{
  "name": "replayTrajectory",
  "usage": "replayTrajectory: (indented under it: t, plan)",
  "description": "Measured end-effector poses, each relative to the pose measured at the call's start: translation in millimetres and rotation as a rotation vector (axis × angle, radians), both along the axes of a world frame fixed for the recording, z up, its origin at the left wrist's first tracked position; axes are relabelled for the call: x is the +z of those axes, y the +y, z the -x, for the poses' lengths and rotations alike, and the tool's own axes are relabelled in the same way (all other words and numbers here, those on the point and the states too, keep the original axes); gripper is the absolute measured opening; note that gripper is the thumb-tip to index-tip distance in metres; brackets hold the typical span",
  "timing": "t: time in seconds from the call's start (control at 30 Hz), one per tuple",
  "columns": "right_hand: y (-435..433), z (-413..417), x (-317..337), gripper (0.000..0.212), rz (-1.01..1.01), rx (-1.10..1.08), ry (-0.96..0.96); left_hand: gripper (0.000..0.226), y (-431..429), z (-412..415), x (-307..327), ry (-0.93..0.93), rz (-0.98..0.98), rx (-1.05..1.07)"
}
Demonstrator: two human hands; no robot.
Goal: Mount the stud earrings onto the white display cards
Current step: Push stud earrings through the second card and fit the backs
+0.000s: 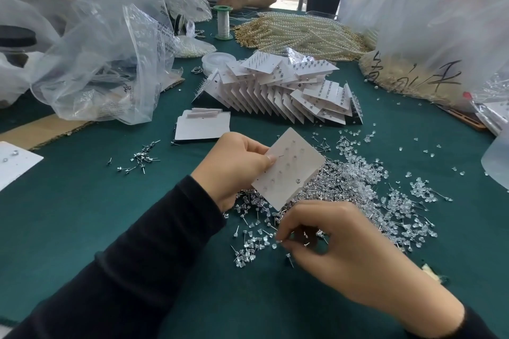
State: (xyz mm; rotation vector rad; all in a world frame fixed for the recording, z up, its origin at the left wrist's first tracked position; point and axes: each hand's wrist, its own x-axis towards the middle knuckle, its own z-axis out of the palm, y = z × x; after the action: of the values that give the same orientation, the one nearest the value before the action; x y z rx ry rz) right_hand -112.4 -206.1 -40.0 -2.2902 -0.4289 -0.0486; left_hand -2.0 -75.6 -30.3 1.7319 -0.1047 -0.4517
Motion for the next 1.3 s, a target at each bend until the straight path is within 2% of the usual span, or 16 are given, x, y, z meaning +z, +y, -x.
replayTrajectory:
  t: [0.3, 0.63, 0.73, 0.9, 1.1, 1.3]
  plan:
    - [0.8, -0.1, -2.4, 0.015, 0.010, 0.010, 0.059, 0.024, -2.9, 3.8, -1.1, -0.019, -0.021, -0.027]
    - [-0.6, -0.5, -4.0, 0.014, -0.112, -0.084, -0.051, 0.023, -2.7, 4.7, -1.9, -0.038, -0.030, -0.029]
    - [-0.7, -2.0, -3.5, 0.011, -0.166, -0.206, -0.152, 0.022, -3.4, 5.8, -1.9, -0.057, -0.024, -0.020]
    - [-4.0, -14.2, -0.7, 0.003, -0.048, -0.489, -0.568, 0.015, -6.4, 12.1, -4.0, -0.175, -0.096, -0.077]
    - [-3.6, -24.4, -11.4, 0.006, -0.051, -0.571, -0.608, 0.017, -10.0, 20.4, -2.4, -0.233, -0.104, -0.141]
    - [-4.1, -26.1, -14.3, 0.002, -0.056, -0.546, -0.632, 0.016, -10.1, 21.0, -2.9, -0.178, -0.059, -0.147]
